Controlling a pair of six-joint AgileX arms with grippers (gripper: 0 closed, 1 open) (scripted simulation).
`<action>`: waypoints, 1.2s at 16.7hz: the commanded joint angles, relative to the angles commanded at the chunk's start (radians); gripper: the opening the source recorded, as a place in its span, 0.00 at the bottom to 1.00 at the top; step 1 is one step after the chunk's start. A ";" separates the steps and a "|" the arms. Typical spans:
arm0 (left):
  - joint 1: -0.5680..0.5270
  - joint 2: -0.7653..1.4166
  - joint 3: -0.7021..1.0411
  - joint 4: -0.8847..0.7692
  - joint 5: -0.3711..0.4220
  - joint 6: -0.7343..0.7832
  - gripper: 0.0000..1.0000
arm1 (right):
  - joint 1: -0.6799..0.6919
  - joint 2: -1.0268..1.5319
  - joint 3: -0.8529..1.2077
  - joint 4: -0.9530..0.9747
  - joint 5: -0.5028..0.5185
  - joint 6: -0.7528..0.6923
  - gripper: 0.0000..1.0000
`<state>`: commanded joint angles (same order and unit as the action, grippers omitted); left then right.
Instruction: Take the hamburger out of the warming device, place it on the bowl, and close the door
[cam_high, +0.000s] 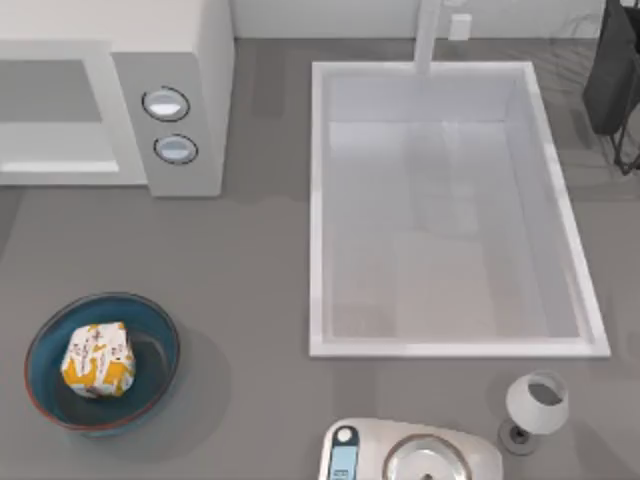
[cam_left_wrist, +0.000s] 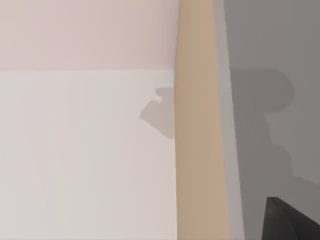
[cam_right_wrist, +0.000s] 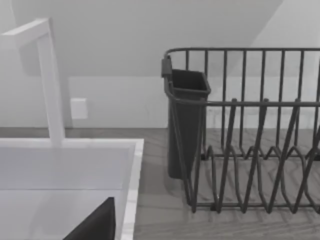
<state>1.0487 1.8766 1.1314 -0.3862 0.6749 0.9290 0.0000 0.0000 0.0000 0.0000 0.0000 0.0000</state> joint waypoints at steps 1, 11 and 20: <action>-0.007 -0.013 -0.013 0.008 -0.004 -0.008 0.00 | 0.000 0.000 0.000 0.000 0.000 0.000 1.00; -0.169 -0.307 -0.381 0.185 -0.083 -0.187 0.00 | 0.000 0.000 0.000 0.000 0.000 0.000 1.00; -0.279 -0.423 -0.490 0.224 -0.149 -0.297 0.00 | 0.000 0.000 0.000 0.000 0.000 0.000 1.00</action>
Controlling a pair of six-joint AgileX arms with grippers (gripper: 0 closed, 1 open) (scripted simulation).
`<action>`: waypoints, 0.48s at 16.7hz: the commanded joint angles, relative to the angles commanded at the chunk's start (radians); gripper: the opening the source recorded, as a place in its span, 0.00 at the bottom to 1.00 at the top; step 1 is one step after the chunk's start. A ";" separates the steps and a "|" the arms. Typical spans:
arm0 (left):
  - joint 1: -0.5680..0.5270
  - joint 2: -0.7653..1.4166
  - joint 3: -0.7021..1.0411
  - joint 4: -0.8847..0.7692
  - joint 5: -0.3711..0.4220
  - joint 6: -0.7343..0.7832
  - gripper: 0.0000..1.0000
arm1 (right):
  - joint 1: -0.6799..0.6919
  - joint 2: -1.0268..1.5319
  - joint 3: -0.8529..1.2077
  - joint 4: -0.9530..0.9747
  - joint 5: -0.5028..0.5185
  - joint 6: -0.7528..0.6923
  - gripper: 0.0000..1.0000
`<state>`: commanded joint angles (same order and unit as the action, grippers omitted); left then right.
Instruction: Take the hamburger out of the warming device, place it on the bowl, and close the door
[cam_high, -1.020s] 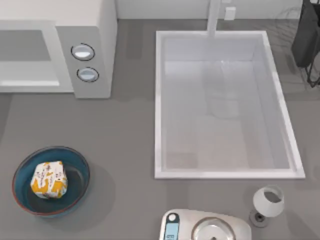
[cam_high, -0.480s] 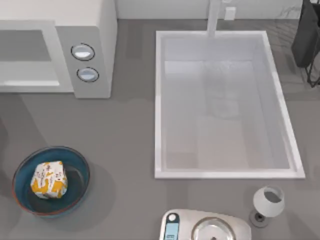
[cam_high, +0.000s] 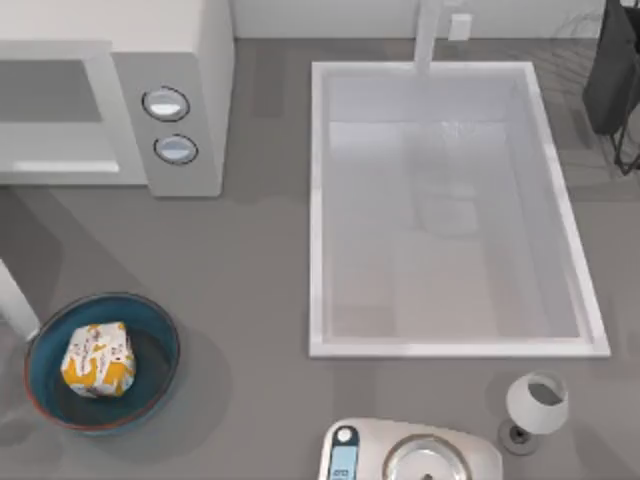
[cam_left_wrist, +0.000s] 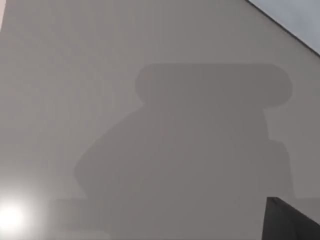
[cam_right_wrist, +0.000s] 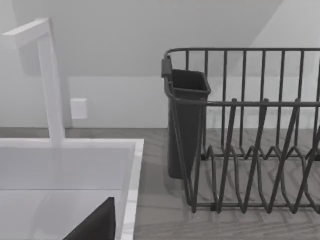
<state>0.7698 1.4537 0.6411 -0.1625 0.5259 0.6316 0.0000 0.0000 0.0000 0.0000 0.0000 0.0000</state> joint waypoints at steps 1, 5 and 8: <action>-0.046 -0.050 -0.038 0.014 -0.024 -0.040 0.00 | 0.000 0.000 0.000 0.000 0.000 0.000 1.00; -0.182 -0.187 -0.165 0.062 -0.103 -0.170 0.00 | 0.000 0.000 0.000 0.000 0.000 0.000 1.00; -0.190 -0.196 -0.173 0.066 -0.110 -0.178 0.00 | 0.000 0.000 0.000 0.000 0.000 0.000 1.00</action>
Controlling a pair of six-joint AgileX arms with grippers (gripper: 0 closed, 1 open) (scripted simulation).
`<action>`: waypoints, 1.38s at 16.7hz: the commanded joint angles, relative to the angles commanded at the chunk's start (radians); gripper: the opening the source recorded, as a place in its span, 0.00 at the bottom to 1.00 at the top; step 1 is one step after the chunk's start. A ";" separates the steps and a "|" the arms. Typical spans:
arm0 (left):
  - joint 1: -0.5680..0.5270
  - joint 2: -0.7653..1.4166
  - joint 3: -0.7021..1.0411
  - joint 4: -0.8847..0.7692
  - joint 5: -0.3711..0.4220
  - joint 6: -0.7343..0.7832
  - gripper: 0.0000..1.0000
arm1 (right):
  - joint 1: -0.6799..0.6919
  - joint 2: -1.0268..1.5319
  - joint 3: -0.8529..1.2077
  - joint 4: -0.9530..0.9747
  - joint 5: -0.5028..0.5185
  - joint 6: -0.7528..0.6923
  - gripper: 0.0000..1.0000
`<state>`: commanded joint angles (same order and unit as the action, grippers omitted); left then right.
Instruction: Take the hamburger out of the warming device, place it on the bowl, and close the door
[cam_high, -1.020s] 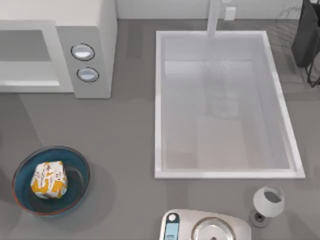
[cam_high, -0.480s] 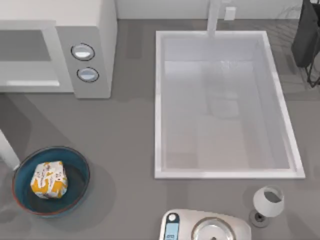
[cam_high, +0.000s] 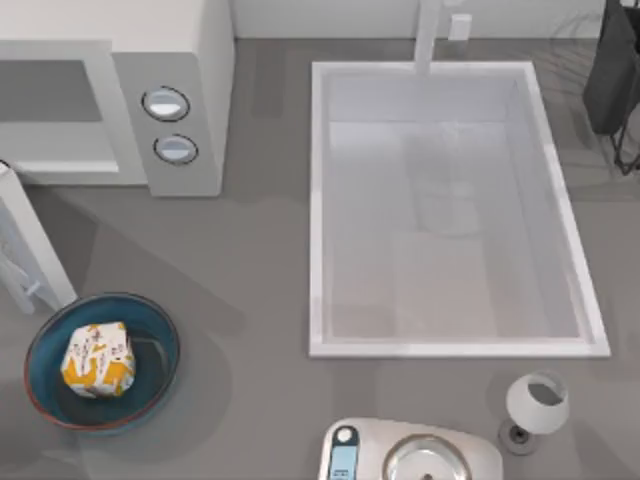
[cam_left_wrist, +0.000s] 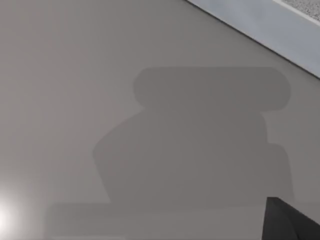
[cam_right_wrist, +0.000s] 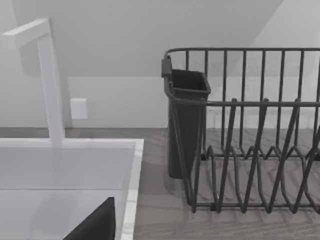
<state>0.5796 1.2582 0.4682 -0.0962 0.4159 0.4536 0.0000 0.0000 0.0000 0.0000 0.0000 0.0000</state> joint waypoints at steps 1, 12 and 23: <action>0.004 0.004 0.002 -0.002 0.004 0.000 0.00 | 0.000 0.000 0.000 0.000 0.000 0.000 1.00; -0.429 -0.161 -0.102 0.015 -0.278 -0.321 0.00 | 0.000 0.000 0.000 0.000 0.000 0.000 1.00; -0.509 -0.123 -0.072 0.052 -0.341 -0.394 0.00 | 0.000 0.000 0.000 0.000 0.000 0.000 1.00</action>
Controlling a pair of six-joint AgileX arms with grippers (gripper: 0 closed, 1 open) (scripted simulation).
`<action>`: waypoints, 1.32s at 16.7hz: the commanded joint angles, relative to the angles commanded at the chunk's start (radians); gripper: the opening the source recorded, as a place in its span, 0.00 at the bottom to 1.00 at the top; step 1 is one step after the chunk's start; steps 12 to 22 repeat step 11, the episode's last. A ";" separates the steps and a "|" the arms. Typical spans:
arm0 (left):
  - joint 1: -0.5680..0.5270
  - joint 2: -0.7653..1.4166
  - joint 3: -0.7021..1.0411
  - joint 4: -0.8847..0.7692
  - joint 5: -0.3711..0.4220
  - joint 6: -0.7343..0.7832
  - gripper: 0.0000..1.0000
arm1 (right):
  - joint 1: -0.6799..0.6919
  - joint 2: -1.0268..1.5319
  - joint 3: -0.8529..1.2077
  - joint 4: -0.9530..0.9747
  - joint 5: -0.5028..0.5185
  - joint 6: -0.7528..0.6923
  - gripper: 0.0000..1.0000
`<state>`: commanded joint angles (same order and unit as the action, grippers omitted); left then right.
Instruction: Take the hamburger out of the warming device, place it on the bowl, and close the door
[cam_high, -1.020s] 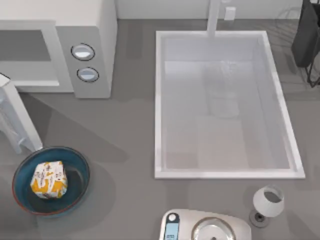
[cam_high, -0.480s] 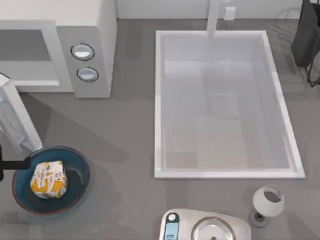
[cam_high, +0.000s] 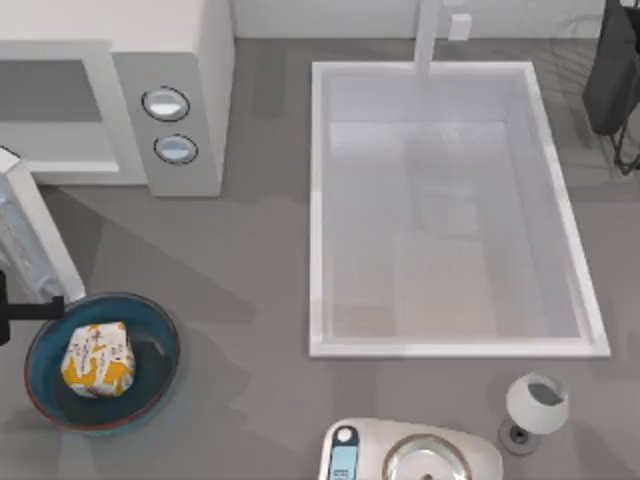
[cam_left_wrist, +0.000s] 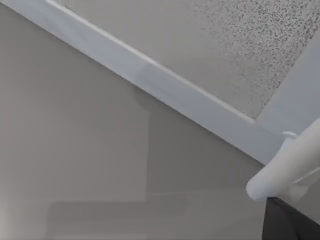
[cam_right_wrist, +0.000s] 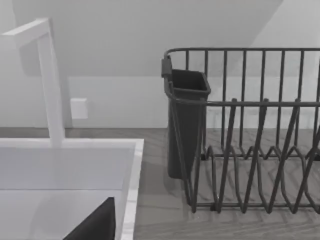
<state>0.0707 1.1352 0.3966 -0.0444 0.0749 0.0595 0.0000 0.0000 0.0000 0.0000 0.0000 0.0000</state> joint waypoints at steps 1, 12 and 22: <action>-0.003 0.045 0.027 0.017 -0.002 -0.002 0.00 | 0.000 0.000 0.000 0.000 0.000 0.000 1.00; -0.034 0.433 0.251 0.175 -0.021 -0.018 0.00 | 0.000 0.000 0.000 0.000 0.000 0.000 1.00; -0.034 0.433 0.251 0.175 -0.021 -0.018 0.00 | 0.000 0.000 0.000 0.000 0.000 0.000 1.00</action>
